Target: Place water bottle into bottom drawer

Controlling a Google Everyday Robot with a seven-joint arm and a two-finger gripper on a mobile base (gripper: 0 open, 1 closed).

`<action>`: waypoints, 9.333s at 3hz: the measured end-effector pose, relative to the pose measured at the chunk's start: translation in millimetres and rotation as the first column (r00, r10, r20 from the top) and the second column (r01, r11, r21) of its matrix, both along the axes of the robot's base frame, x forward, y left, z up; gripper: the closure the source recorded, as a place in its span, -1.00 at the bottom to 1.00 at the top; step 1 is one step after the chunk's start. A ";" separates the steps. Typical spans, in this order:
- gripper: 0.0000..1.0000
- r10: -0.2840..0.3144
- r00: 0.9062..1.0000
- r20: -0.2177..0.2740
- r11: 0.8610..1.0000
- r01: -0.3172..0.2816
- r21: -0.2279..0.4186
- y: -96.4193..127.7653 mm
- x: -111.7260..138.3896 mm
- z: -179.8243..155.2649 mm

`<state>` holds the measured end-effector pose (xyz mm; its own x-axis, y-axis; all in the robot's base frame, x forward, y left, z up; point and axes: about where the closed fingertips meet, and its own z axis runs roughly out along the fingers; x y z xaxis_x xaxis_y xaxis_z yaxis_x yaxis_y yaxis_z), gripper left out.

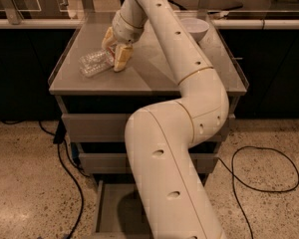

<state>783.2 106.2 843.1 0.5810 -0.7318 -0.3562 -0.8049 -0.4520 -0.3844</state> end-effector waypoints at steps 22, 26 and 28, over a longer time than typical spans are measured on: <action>1.00 -0.359 0.923 0.141 0.918 0.376 -0.123 -187.0 -252.4 -163.2; 1.00 -0.421 0.907 0.006 0.898 0.418 -0.137 -221.7 -281.0 -318.5; 1.00 -0.405 0.912 -0.060 0.909 0.394 -0.137 -208.8 -276.1 -385.5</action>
Offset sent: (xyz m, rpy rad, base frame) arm 0.0000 0.0000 0.0000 0.0000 0.0000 0.0000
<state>507.2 -102.6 457.7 0.2024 -0.9365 -0.2864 -0.9549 -0.1239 -0.2697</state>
